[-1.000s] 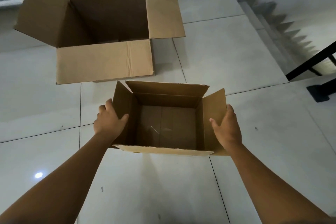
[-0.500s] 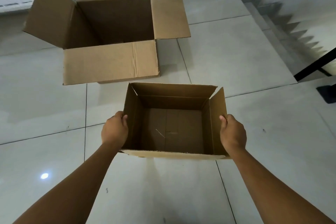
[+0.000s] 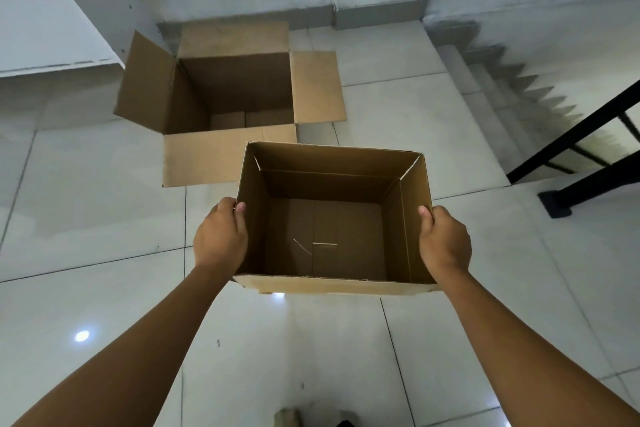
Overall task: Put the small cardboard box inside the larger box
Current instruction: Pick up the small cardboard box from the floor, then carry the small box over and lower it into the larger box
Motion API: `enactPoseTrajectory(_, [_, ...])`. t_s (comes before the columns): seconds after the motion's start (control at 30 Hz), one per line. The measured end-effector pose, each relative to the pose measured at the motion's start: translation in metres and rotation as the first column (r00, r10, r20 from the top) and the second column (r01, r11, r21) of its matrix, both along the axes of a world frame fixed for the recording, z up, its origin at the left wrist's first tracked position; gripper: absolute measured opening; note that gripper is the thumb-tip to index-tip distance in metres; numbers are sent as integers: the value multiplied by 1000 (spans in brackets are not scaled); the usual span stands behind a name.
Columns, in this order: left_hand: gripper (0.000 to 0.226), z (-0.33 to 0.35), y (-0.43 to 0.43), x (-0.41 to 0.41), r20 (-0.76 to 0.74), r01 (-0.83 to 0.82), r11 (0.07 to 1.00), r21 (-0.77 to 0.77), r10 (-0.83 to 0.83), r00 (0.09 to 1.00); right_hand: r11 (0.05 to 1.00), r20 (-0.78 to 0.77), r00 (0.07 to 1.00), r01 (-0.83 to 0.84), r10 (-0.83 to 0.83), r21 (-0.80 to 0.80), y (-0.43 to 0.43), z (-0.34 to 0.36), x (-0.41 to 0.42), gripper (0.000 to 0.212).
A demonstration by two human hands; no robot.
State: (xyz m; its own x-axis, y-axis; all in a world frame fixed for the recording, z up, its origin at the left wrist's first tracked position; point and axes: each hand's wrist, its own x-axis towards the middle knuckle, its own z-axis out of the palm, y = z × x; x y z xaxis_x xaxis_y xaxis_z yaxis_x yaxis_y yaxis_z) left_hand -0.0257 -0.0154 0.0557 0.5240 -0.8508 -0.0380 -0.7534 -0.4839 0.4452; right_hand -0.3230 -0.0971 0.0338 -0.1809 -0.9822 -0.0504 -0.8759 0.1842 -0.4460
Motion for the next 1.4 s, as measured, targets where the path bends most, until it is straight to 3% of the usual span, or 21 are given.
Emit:
enactPoseTrajectory(0.3, [36,110,-29,13,3,-46,994,-97,46,999,995,20,999,-32,34,-95,-39,107,18,39])
enactPoseTrajectory(0.6, [32,150,-88,70,24,-88,975,-203,95,995,982,45,997,-58,67,-181,-107,148,79,39])
enactPoseTrajectory(1.03, [36,130,-220,217,40,-133,974,-181,142,989,982,59,995,-73,85,-175,-247,126,234,39])
enactPoseTrajectory(1.4, [36,74,-284,290,104,-208,973,-99,218,970,986,114,983,-131,142,-99,-330,80,317,38])
